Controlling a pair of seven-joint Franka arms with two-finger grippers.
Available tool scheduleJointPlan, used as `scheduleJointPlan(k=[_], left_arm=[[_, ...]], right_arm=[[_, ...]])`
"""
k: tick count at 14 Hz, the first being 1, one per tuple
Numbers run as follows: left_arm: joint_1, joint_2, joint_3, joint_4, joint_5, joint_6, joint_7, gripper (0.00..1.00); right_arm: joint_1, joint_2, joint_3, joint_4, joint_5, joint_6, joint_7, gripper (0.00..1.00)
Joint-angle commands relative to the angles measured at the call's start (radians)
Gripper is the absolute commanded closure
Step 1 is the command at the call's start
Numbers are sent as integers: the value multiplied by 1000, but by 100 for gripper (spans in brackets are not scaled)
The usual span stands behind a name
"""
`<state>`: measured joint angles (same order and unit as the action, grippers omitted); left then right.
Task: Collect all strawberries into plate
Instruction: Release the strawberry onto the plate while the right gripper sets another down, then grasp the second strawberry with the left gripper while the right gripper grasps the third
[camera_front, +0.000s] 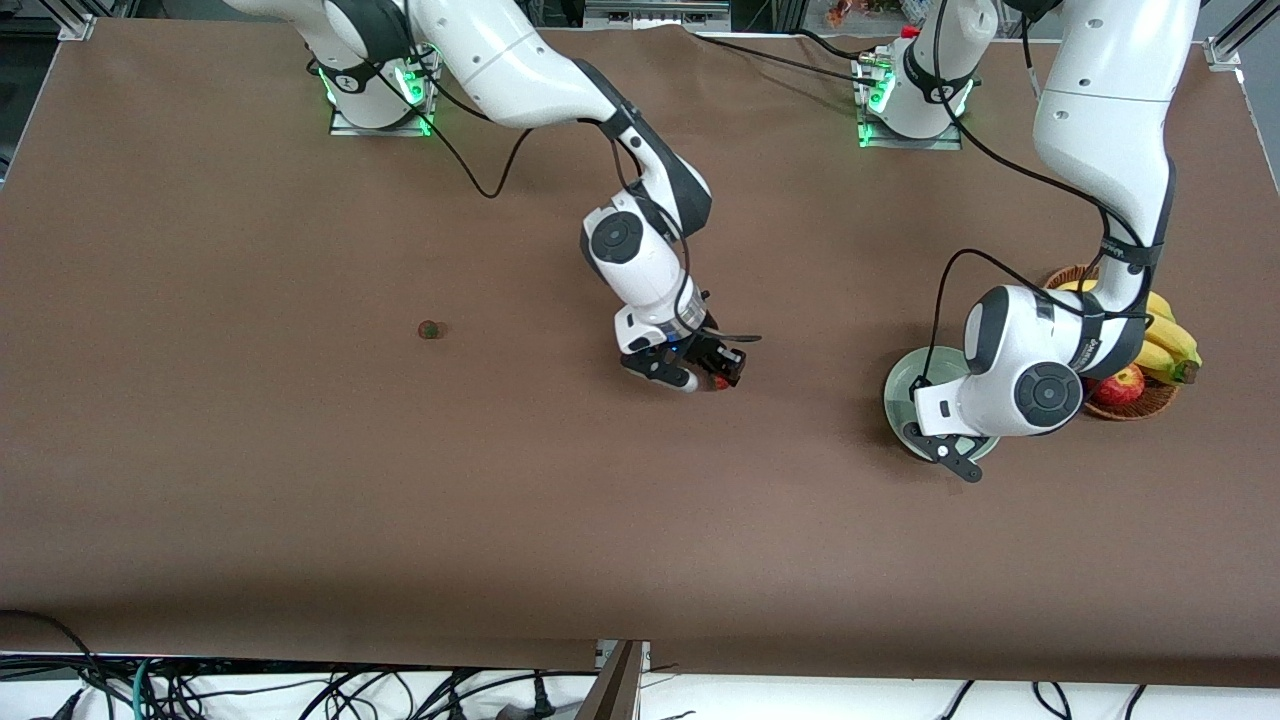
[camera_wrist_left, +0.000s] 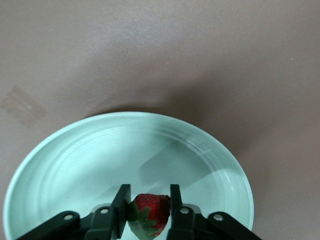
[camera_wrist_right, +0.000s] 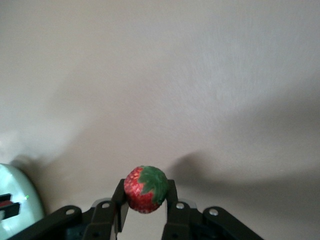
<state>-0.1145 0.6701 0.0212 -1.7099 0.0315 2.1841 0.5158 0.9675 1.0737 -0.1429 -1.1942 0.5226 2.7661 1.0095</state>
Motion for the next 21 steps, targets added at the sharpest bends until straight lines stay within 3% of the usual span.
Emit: scheduleJointPlan(k=[1, 3, 4, 6, 9, 12, 14, 17, 21], left_arm=[[10, -4, -7, -1, 7, 14, 20, 0], [7, -23, -14, -1, 7, 2, 16, 0], [6, -43, -17, -1, 7, -1, 13, 0], [-5, -85, -18, 7, 5, -50, 0, 0], [-7, -150, -43, 19, -2, -89, -86, 0], [-19, -138, -148, 22, -48, -87, -343, 0], [-88, -101, -168, 65, -48, -60, -518, 0], [-175, -32, -168, 128, -59, 50, -728, 0], [-240, 66, -168, 133, -61, 308, -836, 0]], right_arm=[[0, 45, -9, 56, 7, 18, 6, 67], [-6, -4, -23, 56, 2, -44, -3, 29], [-10, -49, -61, 59, -1, -175, -3, 1], [-12, -150, -157, 68, 2, -430, -17, 0], [-53, -253, -208, 68, -15, -661, -99, 0], [-58, -334, -354, -22, -29, -862, -378, 0], [-58, -395, -444, -167, -29, -890, -611, 0], [-56, -506, -538, -454, -27, -824, -892, 0], [-56, -623, -555, -730, -26, -710, -971, 0]])
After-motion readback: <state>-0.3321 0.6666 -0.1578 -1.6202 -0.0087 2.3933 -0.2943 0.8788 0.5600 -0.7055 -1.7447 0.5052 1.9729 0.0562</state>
